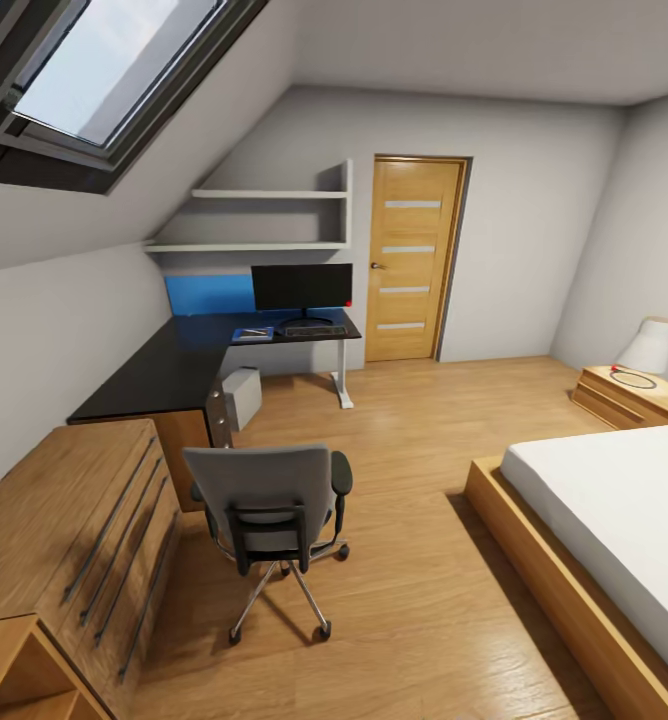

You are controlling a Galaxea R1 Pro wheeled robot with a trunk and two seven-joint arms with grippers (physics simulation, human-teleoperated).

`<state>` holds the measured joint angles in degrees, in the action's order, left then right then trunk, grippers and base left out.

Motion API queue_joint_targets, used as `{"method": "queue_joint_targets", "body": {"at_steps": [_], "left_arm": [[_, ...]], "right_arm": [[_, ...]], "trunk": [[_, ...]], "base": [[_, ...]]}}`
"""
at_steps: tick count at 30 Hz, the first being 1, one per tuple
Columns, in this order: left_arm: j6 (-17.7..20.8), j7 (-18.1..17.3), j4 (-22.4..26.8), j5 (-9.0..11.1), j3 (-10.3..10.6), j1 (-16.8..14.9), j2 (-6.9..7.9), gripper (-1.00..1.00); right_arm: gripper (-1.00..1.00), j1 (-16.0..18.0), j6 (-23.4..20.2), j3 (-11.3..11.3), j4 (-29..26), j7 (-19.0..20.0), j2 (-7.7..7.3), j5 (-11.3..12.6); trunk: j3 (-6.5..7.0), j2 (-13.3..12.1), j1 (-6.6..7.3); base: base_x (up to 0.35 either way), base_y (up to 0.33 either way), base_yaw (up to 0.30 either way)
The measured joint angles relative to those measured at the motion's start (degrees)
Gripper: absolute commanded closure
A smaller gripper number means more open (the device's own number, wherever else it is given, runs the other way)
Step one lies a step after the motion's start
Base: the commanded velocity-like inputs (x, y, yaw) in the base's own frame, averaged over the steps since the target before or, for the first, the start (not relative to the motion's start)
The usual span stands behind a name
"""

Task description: In the bedroom, organize the workspace by keeping the computer under the desk, ensuring the monitor is on the desk, placing the keyboard on the desk next to the monitor, placing the mouse on the desk next to the keyboard, moving the folder from the swivel chair onto the desk next to the mouse, stacking the notebook on top of the folder with the pen on top of the notebook, and positioning the swivel chair next to the desk.

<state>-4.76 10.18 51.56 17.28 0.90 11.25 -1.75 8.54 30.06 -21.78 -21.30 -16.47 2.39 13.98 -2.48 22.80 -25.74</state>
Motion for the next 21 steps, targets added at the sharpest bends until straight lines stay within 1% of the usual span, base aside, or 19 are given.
{"method": "queue_joint_targets", "body": {"at_steps": [4,10,21], "left_arm": [[-0.26,0.01,-0.58,0.06,0.03,0.01,0.19,-1.0],[-0.32,0.0,-1.11,0.13,0.05,0.0,0.24,-1.0],[-0.34,-0.01,-1.67,0.08,0.05,0.0,0.24,-1.0]], "right_arm": [[-1.0,0.0,2.77,0.03,0.4,0.06,0.01,0.08],[-1.0,0.01,3.52,0.01,0.56,0.07,0.01,0.1],[-1.0,0.01,3.71,-0.09,0.79,0.12,0.04,0.03]], "trunk": [[0.0,0.0,0.0],[0.0,0.0,0.0],[0.0,0.0,0.0]], "base": [[0.0,0.258,0.0],[0.0,0.252,0.0],[0.0,0.104,0.0]]}}
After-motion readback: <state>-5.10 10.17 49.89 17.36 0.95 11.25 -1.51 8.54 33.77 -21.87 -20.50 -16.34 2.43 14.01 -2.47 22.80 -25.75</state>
